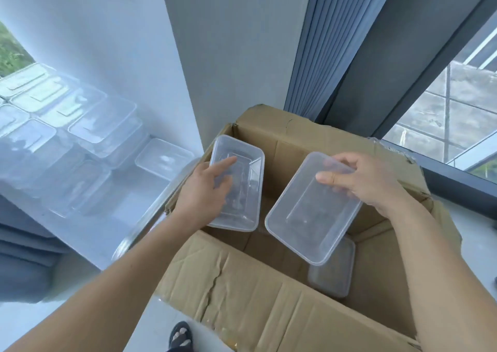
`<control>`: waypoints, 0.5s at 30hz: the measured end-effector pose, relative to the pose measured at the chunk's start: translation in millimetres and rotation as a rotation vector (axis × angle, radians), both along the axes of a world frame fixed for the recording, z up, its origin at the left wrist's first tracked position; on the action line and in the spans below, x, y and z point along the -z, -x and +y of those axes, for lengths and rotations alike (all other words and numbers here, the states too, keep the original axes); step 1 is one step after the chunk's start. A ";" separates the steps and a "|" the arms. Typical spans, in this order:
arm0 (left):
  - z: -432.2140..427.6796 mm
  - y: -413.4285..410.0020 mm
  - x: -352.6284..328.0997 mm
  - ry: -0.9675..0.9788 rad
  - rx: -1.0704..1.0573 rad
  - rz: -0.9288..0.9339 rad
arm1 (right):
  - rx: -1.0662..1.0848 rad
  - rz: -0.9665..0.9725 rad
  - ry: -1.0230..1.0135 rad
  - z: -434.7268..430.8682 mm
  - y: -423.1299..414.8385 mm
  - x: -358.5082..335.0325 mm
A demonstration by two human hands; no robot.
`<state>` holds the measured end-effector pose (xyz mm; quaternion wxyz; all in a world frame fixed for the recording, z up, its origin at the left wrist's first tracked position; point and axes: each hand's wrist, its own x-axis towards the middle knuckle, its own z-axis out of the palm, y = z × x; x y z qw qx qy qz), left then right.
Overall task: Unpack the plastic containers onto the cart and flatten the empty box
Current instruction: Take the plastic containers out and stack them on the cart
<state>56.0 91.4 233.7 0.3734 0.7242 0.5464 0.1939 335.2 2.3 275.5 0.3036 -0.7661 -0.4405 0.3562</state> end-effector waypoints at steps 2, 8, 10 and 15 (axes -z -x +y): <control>0.5 24.7 -10.7 0.002 -0.013 -0.049 | -0.007 0.069 -0.064 6.8 28.1 -18.5; -8.3 119.7 -30.1 0.210 0.029 -0.403 | -0.128 0.185 -0.109 38.6 154.3 -36.5; -8.0 160.0 -31.3 0.243 0.035 -0.416 | -0.131 0.227 -0.120 49.2 194.9 -34.5; -7.8 273.9 -22.7 0.310 -0.075 -0.462 | -0.070 0.383 -0.139 81.8 314.6 -12.3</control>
